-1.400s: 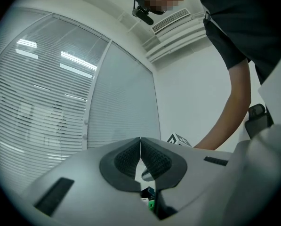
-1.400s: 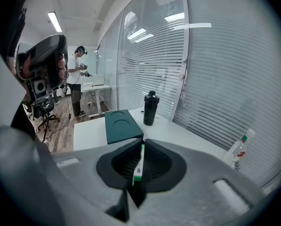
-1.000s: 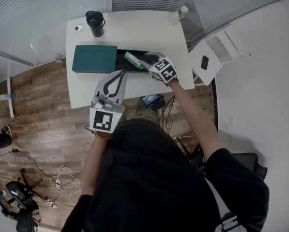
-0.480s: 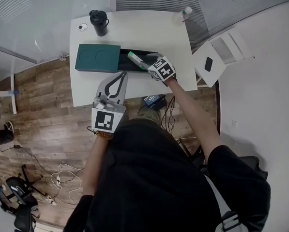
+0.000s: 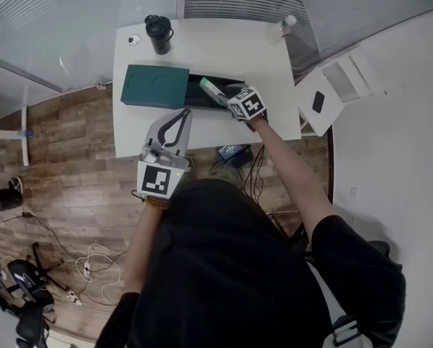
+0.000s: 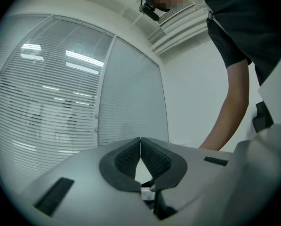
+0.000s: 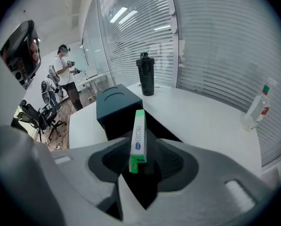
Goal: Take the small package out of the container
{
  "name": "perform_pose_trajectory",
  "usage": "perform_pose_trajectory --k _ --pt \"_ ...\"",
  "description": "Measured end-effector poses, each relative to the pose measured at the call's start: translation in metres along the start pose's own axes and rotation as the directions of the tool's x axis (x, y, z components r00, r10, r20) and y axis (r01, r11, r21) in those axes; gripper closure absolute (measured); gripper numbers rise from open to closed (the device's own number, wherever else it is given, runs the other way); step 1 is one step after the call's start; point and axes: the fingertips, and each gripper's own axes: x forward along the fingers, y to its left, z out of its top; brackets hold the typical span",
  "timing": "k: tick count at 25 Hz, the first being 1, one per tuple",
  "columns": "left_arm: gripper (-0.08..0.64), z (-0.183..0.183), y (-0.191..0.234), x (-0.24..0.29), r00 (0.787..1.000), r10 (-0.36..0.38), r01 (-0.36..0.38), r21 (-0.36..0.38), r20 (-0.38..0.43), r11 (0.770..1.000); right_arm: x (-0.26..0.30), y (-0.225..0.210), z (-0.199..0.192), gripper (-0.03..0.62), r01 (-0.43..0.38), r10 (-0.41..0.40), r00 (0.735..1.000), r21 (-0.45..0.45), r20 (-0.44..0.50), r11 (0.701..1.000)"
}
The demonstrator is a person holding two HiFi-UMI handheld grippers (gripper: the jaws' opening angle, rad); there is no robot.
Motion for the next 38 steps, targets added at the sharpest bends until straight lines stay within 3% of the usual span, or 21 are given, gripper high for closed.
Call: perform_pose_trajectory --k 11,24,38 --pt "0.561 -0.004 0.002 -0.002 1.000 0.024 -0.024 -0.011 -0.007 1.000 0.016 0.014 0.005 0.422 -0.058 0.057 0.998 -0.009 -0.034 0.998" --pt "0.561 -0.014 0.016 -0.013 0.996 0.078 -0.079 -0.022 -0.034 0.997 0.044 0.011 -0.015 0.422 -0.067 0.056 0.984 -0.056 -0.171 0.996" --pt "0.561 -0.022 0.015 -0.015 0.996 0.071 -0.073 -0.021 -0.060 0.997 0.057 0.010 -0.022 0.422 -0.068 0.056 0.977 -0.054 -0.203 0.996"
